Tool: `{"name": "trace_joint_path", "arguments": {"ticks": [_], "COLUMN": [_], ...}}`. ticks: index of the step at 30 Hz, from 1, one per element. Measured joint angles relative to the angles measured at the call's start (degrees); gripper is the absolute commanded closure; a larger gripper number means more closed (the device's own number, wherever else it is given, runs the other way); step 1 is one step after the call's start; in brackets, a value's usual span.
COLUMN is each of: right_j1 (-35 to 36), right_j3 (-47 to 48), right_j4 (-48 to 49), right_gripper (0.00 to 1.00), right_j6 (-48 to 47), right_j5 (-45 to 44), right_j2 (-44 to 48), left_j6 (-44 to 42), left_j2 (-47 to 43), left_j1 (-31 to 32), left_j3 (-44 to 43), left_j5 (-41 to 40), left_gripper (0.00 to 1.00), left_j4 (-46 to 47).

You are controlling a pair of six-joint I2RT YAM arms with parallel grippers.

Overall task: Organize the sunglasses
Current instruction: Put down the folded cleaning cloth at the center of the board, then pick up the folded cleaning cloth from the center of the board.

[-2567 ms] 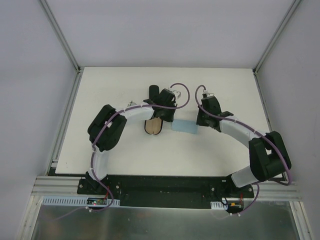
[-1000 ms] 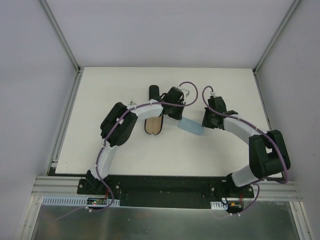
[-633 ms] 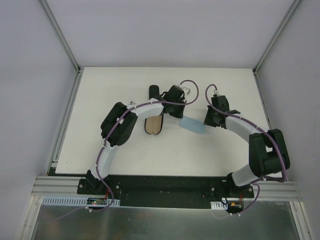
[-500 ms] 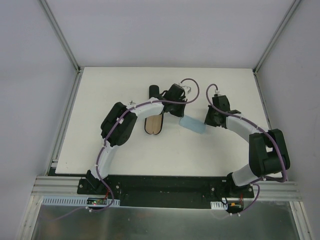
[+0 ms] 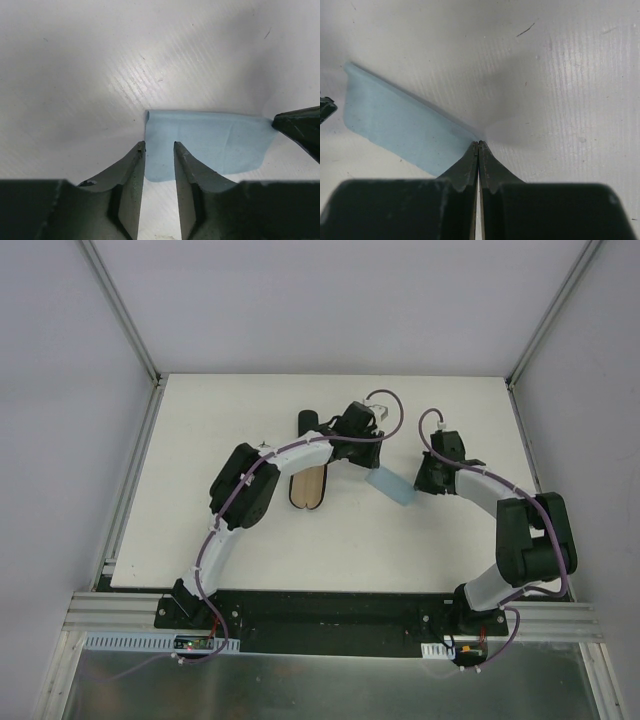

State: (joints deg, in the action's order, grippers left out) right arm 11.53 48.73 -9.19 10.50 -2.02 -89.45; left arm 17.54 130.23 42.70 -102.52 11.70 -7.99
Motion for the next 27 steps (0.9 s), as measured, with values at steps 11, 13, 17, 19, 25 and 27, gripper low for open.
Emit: {"name": "trace_joint_path", "arguments": {"ticks": [11,13,17,19,25,27], "right_j1": [-0.7,-0.8,-0.9,-0.9,-1.0,-1.0], "right_j3": [0.0,0.0,0.0,0.0,0.0,0.0], "right_j4": [0.4,0.4,0.4,0.4,0.5,0.5], "right_gripper": [0.99,0.99,0.99,0.99,0.99,0.99], "right_j6": [0.0,0.1,0.1,0.1,0.2,0.2], "right_j5": [0.3,0.6,1.0,1.3,2.8,3.0], "right_j2": [-0.1,-0.1,-0.1,-0.1,-0.1,-0.1], "left_j6": [0.4,0.4,0.2,-0.1,-0.5,-0.5], "left_j2": [2.5,3.0,4.9,5.9,6.7,7.3], "left_j1": [0.0,-0.1,-0.4,-0.4,-0.4,-0.6], "left_j3": [-1.4,-2.6,-5.8,-6.7,-7.6,-8.3], "left_j5": [0.0,0.1,1.4,1.9,3.3,3.7], "left_gripper": [0.55,0.55,0.54,0.55,0.57,0.64], "left_j4": [-1.0,-1.1,-1.4,-1.7,-2.4,-2.6]}}
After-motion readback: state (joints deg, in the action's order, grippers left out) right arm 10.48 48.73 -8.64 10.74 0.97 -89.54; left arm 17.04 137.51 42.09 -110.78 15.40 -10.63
